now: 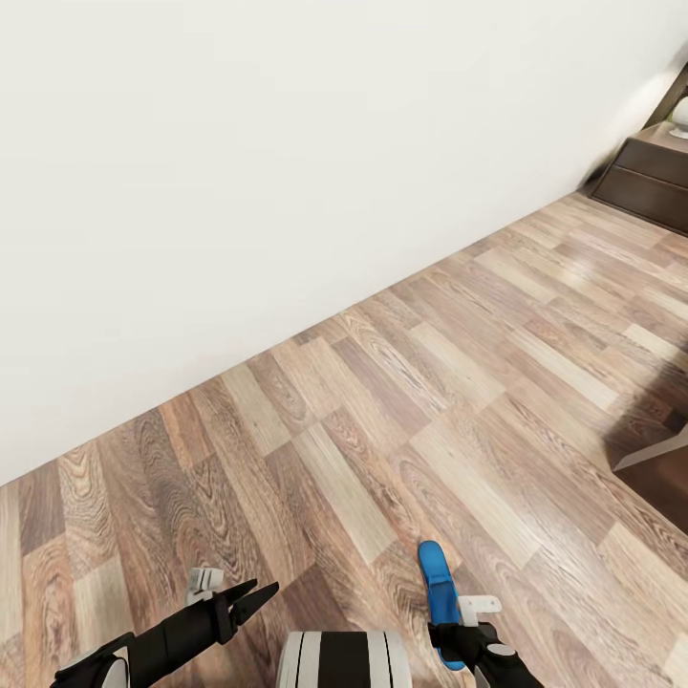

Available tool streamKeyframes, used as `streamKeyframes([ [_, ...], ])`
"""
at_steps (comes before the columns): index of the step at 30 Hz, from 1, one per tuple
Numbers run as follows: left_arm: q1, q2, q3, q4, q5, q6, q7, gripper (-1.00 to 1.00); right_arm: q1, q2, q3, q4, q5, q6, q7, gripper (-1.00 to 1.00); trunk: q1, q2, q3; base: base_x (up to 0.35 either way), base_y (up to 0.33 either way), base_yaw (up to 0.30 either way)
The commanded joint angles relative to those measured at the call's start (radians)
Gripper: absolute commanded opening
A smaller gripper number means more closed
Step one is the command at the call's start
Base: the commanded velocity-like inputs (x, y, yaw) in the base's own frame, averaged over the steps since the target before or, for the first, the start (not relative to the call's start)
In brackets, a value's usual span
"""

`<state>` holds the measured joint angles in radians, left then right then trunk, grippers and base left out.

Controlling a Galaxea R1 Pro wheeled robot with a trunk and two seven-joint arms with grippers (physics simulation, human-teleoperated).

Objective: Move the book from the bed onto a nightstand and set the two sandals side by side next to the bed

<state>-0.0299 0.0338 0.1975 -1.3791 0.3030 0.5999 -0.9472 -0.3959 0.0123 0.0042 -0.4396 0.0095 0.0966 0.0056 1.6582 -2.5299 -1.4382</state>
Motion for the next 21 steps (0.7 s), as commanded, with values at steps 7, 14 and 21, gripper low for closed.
streamKeyframes([
  [7, -0.001, 0.002, 0.0, 0.0, 0.005, 0.008, -0.003, 1.0, 0.0, 0.0, 0.0, -0.002, 0.001, 0.006, 0.001, 1.0, 0.0, 0.0, -0.001, 0.0, 0.0, 0.0],
  [14, 0.0, 0.006, 0.002, -0.001, 0.009, 0.012, -0.008, 1.0, 0.0, 0.0, 0.0, -0.004, 0.0, 0.006, 0.001, 1.0, 0.0, 0.0, -0.001, 0.0, 0.0, 0.0],
  [21, 0.0, 0.063, 0.01, -0.004, 0.104, 0.016, -0.013, 1.0, 0.0, 0.0, 0.0, -0.007, 0.0, 0.006, 0.001, 1.0, 0.0, 0.0, -0.001, 0.0, 0.0, 0.0],
])
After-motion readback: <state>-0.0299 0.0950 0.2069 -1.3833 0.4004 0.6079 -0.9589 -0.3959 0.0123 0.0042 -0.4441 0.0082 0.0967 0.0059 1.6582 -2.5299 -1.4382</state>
